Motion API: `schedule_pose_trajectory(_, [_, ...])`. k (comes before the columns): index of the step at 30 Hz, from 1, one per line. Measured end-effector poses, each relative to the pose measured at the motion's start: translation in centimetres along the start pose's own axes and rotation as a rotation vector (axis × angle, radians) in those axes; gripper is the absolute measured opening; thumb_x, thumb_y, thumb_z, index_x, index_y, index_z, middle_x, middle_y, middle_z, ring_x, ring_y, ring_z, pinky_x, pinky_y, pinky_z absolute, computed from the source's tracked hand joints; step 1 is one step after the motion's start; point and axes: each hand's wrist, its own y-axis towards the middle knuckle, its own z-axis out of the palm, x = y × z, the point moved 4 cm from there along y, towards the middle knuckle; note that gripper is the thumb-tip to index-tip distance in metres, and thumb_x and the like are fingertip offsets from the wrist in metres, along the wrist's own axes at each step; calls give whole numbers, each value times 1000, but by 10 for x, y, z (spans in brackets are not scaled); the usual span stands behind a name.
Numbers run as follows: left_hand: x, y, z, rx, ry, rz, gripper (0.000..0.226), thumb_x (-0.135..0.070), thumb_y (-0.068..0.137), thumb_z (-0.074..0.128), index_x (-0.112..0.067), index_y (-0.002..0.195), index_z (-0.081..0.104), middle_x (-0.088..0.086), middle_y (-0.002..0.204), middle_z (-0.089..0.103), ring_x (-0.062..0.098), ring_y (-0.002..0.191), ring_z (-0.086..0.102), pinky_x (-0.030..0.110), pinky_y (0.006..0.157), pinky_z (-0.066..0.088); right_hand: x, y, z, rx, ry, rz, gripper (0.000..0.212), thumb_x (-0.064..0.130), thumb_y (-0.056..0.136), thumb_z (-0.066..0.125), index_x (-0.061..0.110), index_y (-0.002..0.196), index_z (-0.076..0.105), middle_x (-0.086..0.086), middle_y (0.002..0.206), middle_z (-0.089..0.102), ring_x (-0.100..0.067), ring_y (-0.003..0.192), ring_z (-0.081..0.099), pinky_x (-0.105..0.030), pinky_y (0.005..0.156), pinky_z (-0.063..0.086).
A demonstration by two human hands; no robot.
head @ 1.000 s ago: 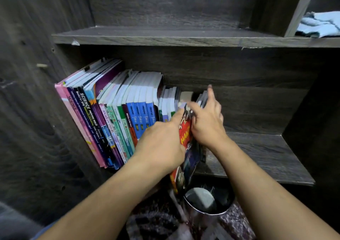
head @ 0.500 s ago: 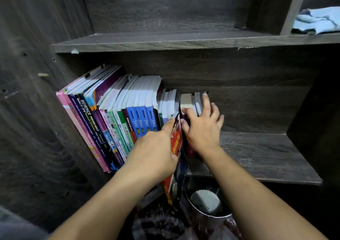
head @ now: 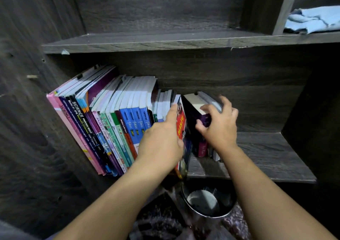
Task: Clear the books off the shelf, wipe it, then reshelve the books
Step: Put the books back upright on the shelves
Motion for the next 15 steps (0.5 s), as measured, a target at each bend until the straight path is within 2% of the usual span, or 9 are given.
schedule_pose_trajectory(2, [-3,8,12,-54,34,-34,81,-22,94,55,-30,154,0,5,98,59,25,85,60,34,71,49,2,-2,0,20,12,-12,40,31,71,77,23,109,64,-13,147,32,-39,117,35,-44,85,47])
schedule_pose_trajectory(5, [-5,16,31,-63,29,-17,72,-24,96,57,-21,153,14,8,124,55,29,105,60,37,83,49,9,-6,0,38,23,-40,42,30,74,77,21,113,63,-15,148,30,-40,116,37,-45,87,46])
schedule_pose_trajectory(6, [-5,18,36,-19,34,-5,76,-31,93,62,-20,153,15,8,131,51,28,113,56,37,89,48,10,-7,0,52,27,-33,45,31,75,76,22,117,61,-15,151,26,-40,118,36,-45,88,45])
schedule_pose_trajectory(8, [-4,20,41,94,107,34,104,-43,78,77,-18,153,10,7,137,41,27,124,46,38,97,44,12,-9,0,70,73,-2,64,33,77,77,26,133,48,-12,156,11,-36,126,32,-45,95,44])
schedule_pose_trajectory(10, [-3,20,37,103,309,106,126,-48,62,86,-15,153,5,7,134,34,26,127,35,39,100,39,13,-13,-4,2,242,68,93,35,71,83,31,146,28,-10,158,-3,-24,134,27,-40,102,39])
schedule_pose_trajectory(11, [-1,20,33,71,383,139,129,-48,61,87,-14,153,3,7,133,31,25,126,32,38,101,37,13,-17,-7,-29,353,151,105,36,68,85,32,149,19,-9,158,-6,-15,132,23,-34,104,34])
schedule_pose_trajectory(13, [3,21,32,-7,426,178,125,-46,62,86,-13,153,7,5,129,31,24,120,29,36,99,33,7,-26,2,-33,540,339,111,38,66,86,33,150,13,-7,157,5,-7,129,21,-26,103,26])
schedule_pose_trajectory(15, [9,23,38,-102,416,198,117,-46,57,88,-12,149,26,5,122,37,23,112,31,34,93,34,1,-37,17,50,705,523,98,39,69,83,35,146,21,-6,148,33,-11,126,38,-30,106,32])
